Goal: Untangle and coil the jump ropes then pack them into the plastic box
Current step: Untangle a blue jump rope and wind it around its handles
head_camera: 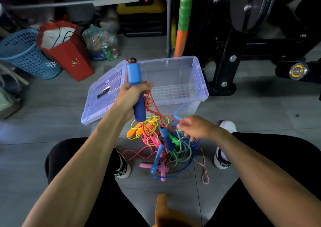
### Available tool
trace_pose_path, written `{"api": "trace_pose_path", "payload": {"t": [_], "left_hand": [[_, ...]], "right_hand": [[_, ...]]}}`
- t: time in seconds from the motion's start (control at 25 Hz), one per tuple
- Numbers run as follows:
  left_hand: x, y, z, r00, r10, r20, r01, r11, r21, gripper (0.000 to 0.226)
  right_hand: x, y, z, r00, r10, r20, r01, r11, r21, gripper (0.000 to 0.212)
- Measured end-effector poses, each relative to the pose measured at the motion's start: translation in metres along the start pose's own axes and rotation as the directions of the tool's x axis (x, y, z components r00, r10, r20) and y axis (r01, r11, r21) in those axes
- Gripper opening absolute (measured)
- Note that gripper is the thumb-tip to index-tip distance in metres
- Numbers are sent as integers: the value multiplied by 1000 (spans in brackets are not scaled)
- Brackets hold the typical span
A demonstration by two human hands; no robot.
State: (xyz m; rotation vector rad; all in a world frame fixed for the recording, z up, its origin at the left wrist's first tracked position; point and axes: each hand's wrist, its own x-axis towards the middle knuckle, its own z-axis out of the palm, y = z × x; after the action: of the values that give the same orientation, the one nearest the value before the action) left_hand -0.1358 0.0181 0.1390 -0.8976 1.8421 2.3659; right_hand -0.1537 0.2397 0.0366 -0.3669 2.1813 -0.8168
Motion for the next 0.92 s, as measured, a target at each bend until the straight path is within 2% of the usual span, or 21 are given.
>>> {"api": "trace_pose_path", "payload": {"t": [0.04, 0.12, 0.24, 0.32, 0.36, 0.44, 0.52, 0.64, 0.68, 0.8, 0.92], "left_hand": [[-5, 3, 0, 999, 5, 33, -4, 999, -36, 16], [-12, 6, -2, 995, 24, 99, -11, 992, -129, 21], [-18, 8, -5, 984, 40, 172, -22, 994, -107, 23], [-19, 9, -6, 975, 61, 214, -51, 997, -52, 23], [-20, 9, -7, 967, 70, 244, -67, 998, -22, 23], [-23, 10, -10, 949, 79, 306, -100, 994, 52, 21], [-25, 12, -14, 928, 65, 367, -131, 979, 157, 19], [-27, 13, -20, 894, 40, 447, -171, 951, 258, 17], [-27, 12, -21, 890, 36, 455, -175, 948, 267, 18], [-31, 12, -21, 883, 48, 468, -169, 961, 220, 17], [-32, 13, -23, 862, 63, 503, -146, 981, 126, 21]], "right_hand": [[-4, 3, 5, 987, 113, 117, -106, 992, -69, 42], [-7, 4, 11, 942, 212, 262, -225, 974, 19, 65], [-3, -3, 2, 937, 151, 316, -245, 927, 283, 79], [2, -7, -2, 959, 118, 257, -218, 889, 403, 66], [6, -8, -2, 976, 123, 180, -186, 899, 397, 56], [13, -8, 2, 995, 98, -23, -89, 963, 256, 41], [17, -9, 8, 993, 13, -116, 1, 993, 114, 37], [23, -12, 13, 987, -107, -117, 104, 994, -31, 52], [24, -16, 14, 982, -155, -104, 152, 988, -29, 54], [26, -32, 19, 959, -268, -89, 274, 960, 65, 43], [27, -44, 24, 948, -295, -120, 310, 940, 140, 26]]}}
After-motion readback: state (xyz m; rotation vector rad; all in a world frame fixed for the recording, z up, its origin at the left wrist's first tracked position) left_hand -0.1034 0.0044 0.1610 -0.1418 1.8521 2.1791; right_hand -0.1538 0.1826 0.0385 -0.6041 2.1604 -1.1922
